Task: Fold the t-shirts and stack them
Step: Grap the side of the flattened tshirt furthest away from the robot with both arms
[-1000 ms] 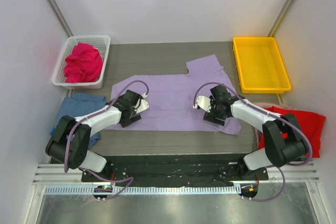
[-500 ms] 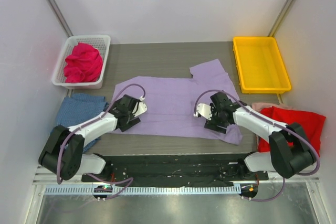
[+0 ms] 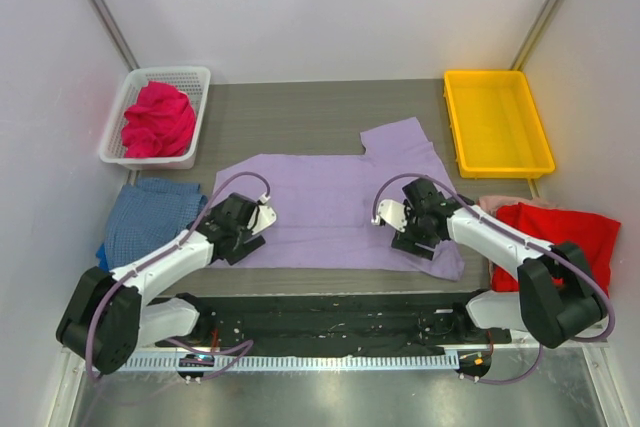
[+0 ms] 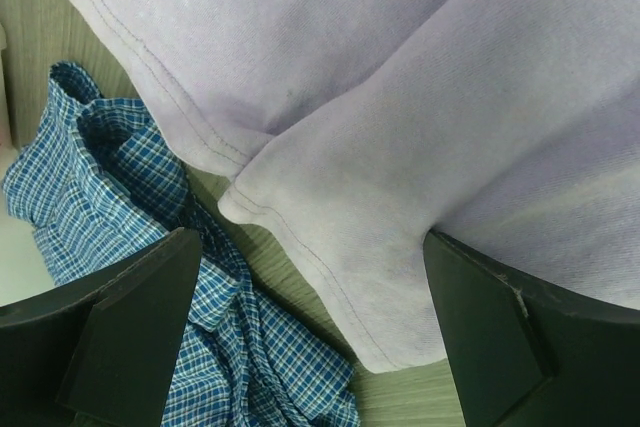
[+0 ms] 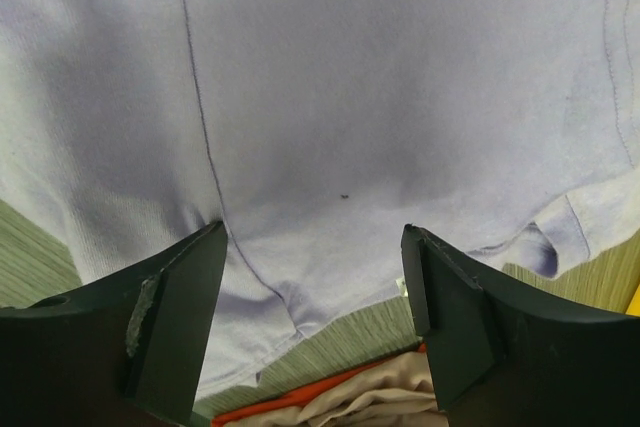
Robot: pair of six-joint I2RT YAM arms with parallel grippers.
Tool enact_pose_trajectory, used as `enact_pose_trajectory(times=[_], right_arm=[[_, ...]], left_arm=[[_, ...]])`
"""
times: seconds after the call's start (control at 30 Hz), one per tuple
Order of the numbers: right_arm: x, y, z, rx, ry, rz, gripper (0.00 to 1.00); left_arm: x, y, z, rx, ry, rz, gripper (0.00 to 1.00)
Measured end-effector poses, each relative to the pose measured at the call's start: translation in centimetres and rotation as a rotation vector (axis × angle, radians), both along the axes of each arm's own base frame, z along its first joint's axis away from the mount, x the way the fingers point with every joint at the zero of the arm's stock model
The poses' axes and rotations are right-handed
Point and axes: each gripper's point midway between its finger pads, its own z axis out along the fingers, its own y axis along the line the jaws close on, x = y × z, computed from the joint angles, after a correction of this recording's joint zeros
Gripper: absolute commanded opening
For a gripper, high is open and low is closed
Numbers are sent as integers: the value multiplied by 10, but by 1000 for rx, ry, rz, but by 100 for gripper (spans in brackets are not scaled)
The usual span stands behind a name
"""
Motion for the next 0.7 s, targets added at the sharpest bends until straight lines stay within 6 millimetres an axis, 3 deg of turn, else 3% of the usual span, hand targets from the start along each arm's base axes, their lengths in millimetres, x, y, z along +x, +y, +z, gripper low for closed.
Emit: enact_pose_trajectory(times=[0.1,0.2,0.27,0.4,0.53,0.7], right_arm=[[2,0,6,-1,0,-22,80],[14,6,23,22,-37,-54,98],[29,13,39,54,-86,-76,97],[65,26,76,120,-224,-127,90],[106,30,104,174,-360,-212,92],[171,18,113,230,-434,-387,95]], left_arm=[[-3,1,1,-1,7,-2,100],[-3,-1,6,-11,3,-5,100],[4,-7,19,-39,-29,-10,100],[36,-25,65,-125,-172,-15,100],[73,-40,100,-190,-273,-12,100],[133,-26,105,-255,-247,75,100]])
